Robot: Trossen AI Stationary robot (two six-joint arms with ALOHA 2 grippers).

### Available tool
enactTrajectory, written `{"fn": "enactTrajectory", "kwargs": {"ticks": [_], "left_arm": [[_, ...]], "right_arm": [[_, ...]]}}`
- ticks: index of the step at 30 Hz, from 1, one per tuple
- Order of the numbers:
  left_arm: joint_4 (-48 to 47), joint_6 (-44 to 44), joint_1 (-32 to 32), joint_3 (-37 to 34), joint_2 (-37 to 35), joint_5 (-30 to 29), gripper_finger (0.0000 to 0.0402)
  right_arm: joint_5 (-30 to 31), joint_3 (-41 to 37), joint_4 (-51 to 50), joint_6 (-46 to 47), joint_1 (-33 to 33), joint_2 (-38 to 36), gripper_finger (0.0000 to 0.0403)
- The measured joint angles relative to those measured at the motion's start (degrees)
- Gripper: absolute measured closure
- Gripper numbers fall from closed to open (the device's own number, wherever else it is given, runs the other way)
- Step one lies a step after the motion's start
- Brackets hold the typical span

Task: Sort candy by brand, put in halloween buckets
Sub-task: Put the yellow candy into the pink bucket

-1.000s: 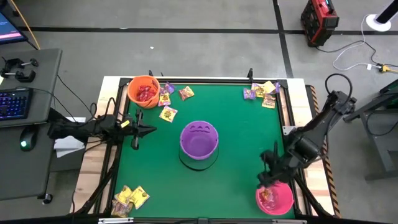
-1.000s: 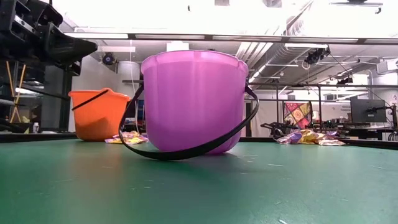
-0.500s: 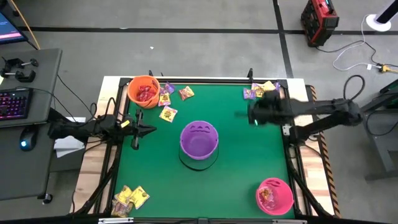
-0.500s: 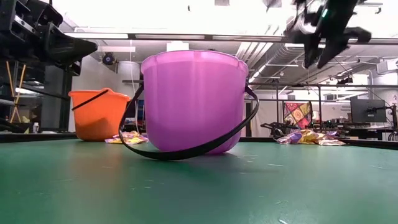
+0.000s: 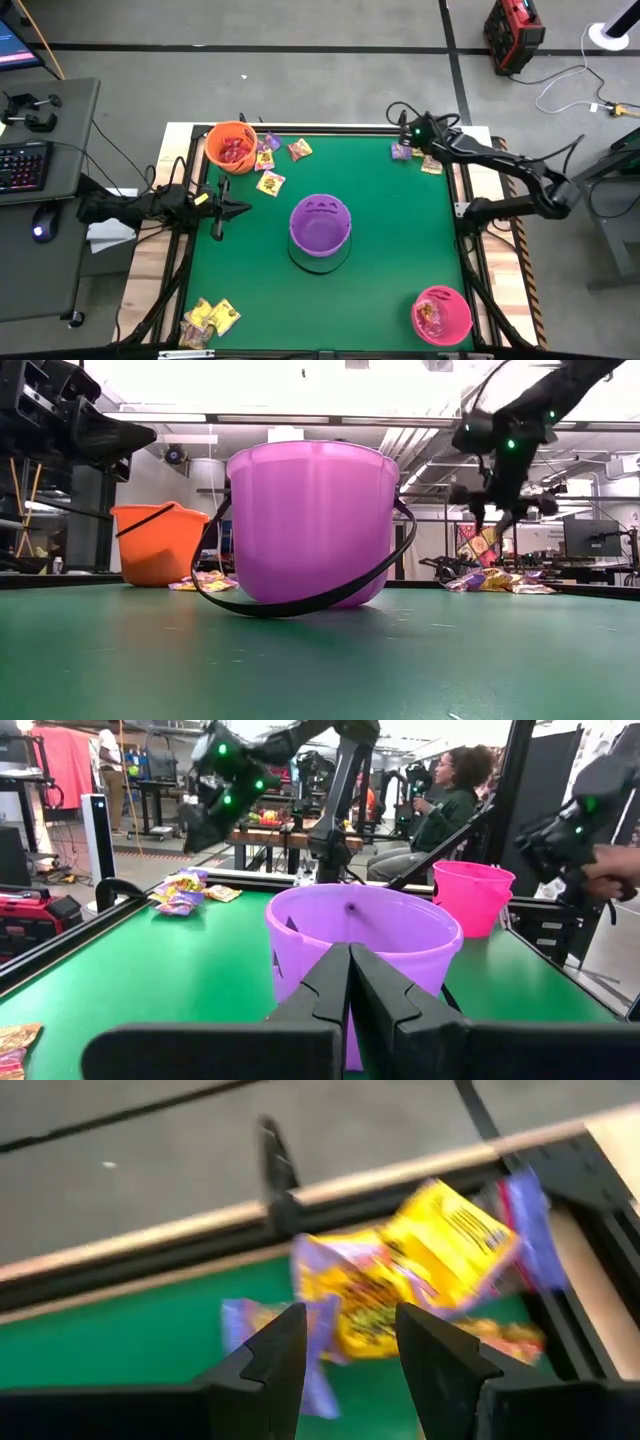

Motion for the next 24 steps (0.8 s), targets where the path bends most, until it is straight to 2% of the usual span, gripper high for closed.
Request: {"fn": "enactTrajectory", "kwargs": {"ticks": [7, 12, 19, 24], "left_arm": [[0.0, 0.0, 0.0, 0.0, 0.0, 0.0, 0.0401], [0.0, 0.0, 0.0, 0.0, 0.0, 0.0, 0.0401], [0.0, 0.0, 0.0, 0.0, 0.0, 0.0, 0.0401], [0.0, 0.0, 0.0, 0.0, 0.0, 0.0, 0.0401]], "right_arm": [[4.7, -5.2, -0.8, 4.4, 0.5, 1.3, 0.0254], [6.6, -7.6, 3.5, 6.4, 0.6, 3.3, 0.0254], [6.1, -7.9, 12.1, 6.4, 0.1, 11.3, 0.0254], [8.9, -7.2, 14.3, 6.4, -0.9, 15.4, 0.0254]]}}
